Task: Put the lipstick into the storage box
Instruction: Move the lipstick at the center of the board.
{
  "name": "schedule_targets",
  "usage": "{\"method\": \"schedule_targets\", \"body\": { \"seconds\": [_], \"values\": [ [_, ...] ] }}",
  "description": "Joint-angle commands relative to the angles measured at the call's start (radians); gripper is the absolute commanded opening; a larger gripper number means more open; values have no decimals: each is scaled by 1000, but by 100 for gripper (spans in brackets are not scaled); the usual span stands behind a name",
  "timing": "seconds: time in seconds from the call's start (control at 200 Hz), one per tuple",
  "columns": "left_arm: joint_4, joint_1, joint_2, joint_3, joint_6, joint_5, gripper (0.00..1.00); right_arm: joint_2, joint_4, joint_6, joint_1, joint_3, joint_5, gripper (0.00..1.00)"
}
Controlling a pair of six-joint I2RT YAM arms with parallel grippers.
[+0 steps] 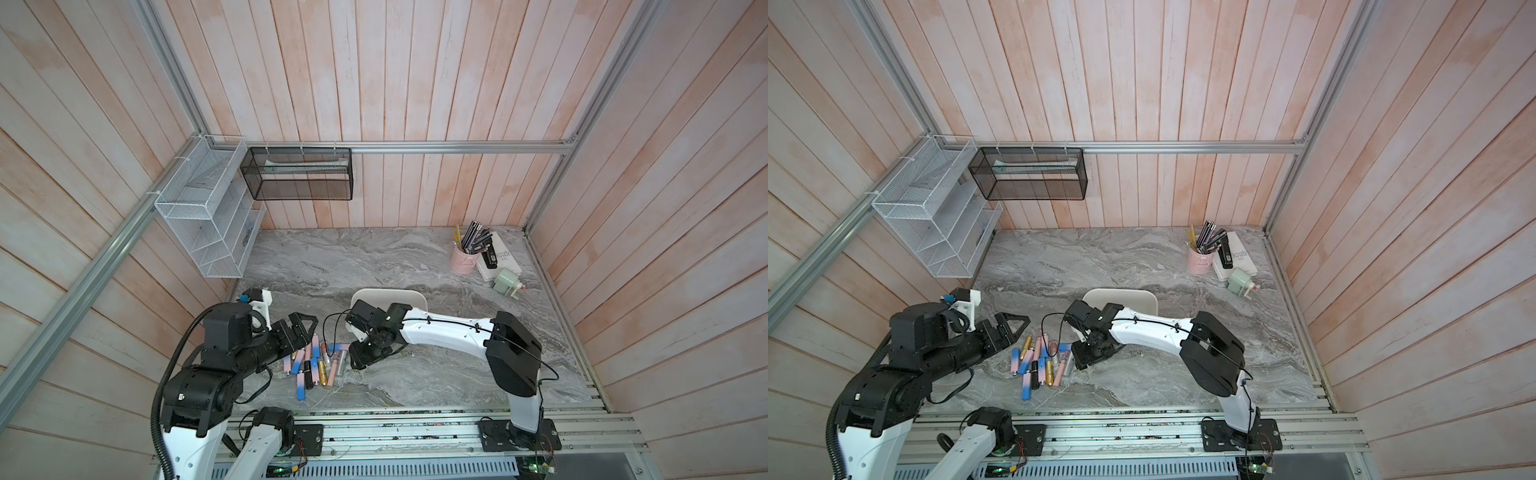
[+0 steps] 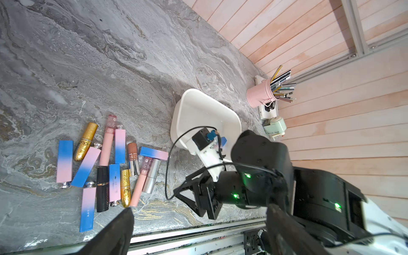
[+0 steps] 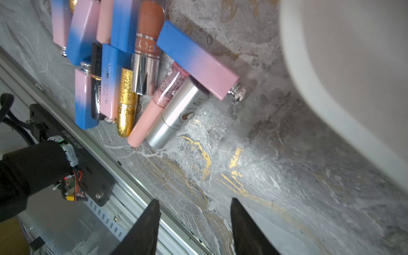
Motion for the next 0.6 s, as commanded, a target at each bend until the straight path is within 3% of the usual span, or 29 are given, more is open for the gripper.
{"method": "schedule_targets", "body": {
  "seconds": [0.0, 0.265, 0.595],
  "values": [
    [-2, 5, -13, -19, 80, 12, 96, 102, 13, 77, 11, 112, 28, 53],
    [-23, 4, -58, -21, 119, 14, 97, 314, -139, 169, 52, 408, 114, 51],
    [-32, 5, -123, -51, 110, 66, 97, 292, -139, 229, 74, 330, 165, 50]
  ]
}}
